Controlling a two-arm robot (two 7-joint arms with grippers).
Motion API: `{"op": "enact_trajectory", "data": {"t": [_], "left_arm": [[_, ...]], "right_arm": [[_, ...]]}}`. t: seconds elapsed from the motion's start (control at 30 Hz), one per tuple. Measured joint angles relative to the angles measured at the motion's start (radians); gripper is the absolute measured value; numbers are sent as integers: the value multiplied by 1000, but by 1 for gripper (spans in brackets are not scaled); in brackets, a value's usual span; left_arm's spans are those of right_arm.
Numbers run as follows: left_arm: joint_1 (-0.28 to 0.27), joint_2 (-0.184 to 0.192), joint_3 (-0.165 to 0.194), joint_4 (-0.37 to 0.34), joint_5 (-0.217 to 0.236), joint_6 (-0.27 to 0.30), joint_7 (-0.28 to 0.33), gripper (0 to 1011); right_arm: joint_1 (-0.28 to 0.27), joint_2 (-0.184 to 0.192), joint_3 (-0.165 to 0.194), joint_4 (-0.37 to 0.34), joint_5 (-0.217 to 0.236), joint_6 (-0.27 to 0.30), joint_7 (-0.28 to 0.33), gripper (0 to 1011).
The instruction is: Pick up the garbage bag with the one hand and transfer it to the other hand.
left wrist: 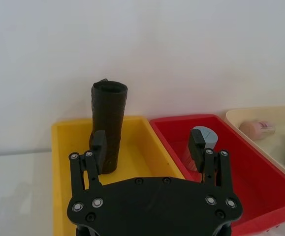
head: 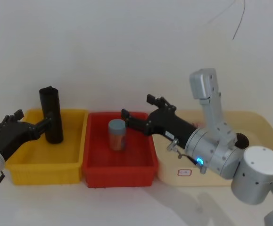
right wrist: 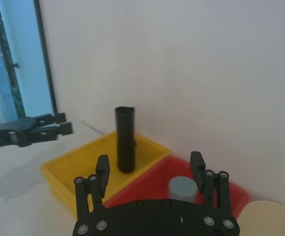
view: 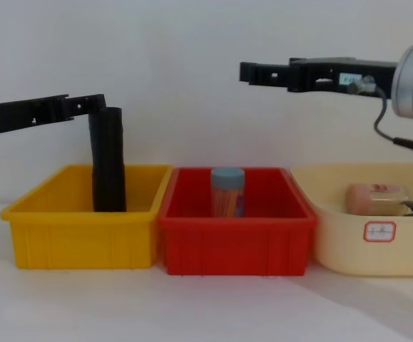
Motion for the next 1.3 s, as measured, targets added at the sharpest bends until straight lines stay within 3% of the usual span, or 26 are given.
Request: {"op": "enact_trajectory", "data": {"t": [0.5, 1.3], "left_arm": [[0, 0, 0, 0, 0, 0, 0, 1001], [0, 0, 0, 0, 0, 0, 0, 1002]], "right_arm": [[-74, -24, -13, -62, 26, -25, -14, 1001], [-100, -32, -17, -84, 35, -33, -19, 1000]]}}
